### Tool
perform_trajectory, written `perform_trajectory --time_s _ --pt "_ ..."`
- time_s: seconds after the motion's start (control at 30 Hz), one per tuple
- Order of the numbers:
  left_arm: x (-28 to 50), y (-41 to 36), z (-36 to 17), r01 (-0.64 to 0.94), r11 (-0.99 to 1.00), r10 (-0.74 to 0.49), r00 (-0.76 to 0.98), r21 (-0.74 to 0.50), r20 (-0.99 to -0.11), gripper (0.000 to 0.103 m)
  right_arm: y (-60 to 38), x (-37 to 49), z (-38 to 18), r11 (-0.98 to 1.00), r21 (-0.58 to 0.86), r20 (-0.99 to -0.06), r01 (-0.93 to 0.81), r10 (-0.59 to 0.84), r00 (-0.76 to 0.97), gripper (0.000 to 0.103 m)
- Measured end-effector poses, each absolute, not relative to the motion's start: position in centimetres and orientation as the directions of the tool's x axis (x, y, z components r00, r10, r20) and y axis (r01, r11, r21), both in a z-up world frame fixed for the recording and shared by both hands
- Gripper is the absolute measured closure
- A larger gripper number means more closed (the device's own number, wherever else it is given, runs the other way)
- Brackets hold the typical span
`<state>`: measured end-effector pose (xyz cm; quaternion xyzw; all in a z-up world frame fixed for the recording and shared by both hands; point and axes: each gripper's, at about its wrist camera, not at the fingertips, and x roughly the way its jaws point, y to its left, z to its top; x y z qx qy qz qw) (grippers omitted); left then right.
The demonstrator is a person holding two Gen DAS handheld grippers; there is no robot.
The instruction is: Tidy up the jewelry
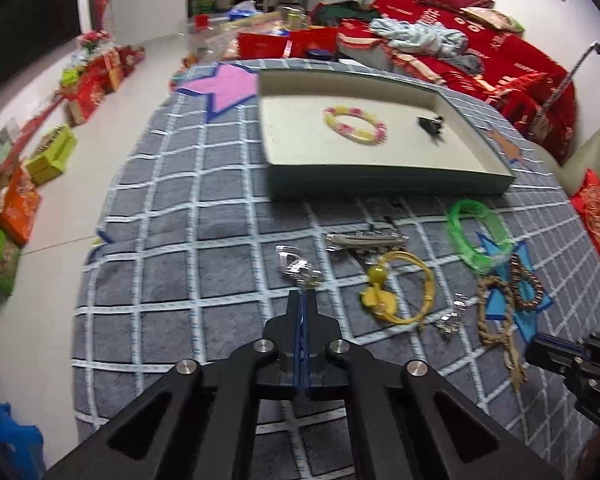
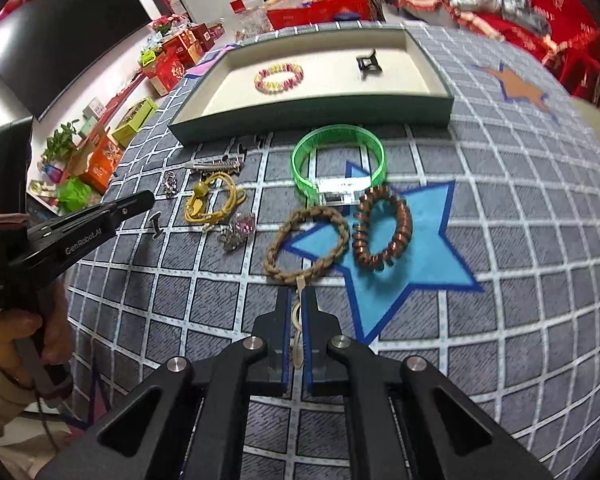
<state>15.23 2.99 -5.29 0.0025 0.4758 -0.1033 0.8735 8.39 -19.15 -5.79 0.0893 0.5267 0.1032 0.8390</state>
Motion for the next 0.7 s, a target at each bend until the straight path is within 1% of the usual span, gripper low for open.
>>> perform_trajectory --time_s 0.07,0.1,0.17,0.2,0.23,0.27,0.33,0.4,0.5,0.7 --pt "15.2 3.3 -5.3 0.157 0.985 -0.147 0.529 -0.074 -0.835 0.086 -19.2 8.1 -6.0 0.968 0.238 -0.87 -0.084 0.251 0.425 0.096" --pt "15.2 3.5 -5.3 0.151 0.985 -0.15 0.524 -0.082 -0.838 0.086 -19.2 8.0 -6.0 0.969 0.23 -0.872 -0.086 0.245 0.424 0.092" --pt "15.3 3.9 -5.4 0.135 0.985 -0.161 0.521 -0.106 -0.838 0.084 -19.2 7.8 -6.2 0.969 0.231 -0.873 -0.085 0.245 0.422 0.075" --pt "15.3 4.0 -5.4 0.127 0.986 -0.157 0.526 -0.105 -0.836 0.079 -19.3 7.7 -6.2 0.969 0.233 -0.872 -0.082 0.245 0.425 0.057" --pt "15.3 4.2 -5.3 0.119 0.988 -0.149 0.534 -0.101 -0.832 0.039 -19.3 7.6 -6.2 0.969 0.235 -0.869 -0.08 0.246 0.428 0.05" --pt "15.3 4.3 -5.3 0.108 0.99 -0.136 0.536 -0.092 -0.833 0.0 -19.3 7.6 -6.3 0.968 0.238 -0.868 -0.08 0.249 0.429 0.05" --pt "14.9 4.4 -4.9 0.087 0.995 -0.09 0.571 -0.049 -0.816 0.0 -19.3 7.6 -6.3 0.967 0.242 -0.867 -0.078 0.251 0.43 0.05" --pt "15.1 4.0 -5.0 0.111 0.993 -0.091 0.563 -0.034 -0.821 0.0 -19.0 7.8 -6.5 0.969 0.236 -0.869 -0.077 0.246 0.428 0.05" --pt "15.7 3.6 -5.1 0.105 0.994 -0.077 0.555 -0.022 -0.828 0.0 -18.4 8.3 -6.7 0.974 0.211 -0.877 -0.079 0.224 0.425 0.05" --pt "18.0 3.7 -6.2 0.055 0.995 -0.102 0.498 -0.086 -0.861 0.0 -17.3 9.0 -7.1 0.982 0.167 -0.883 -0.089 0.189 0.43 0.05"
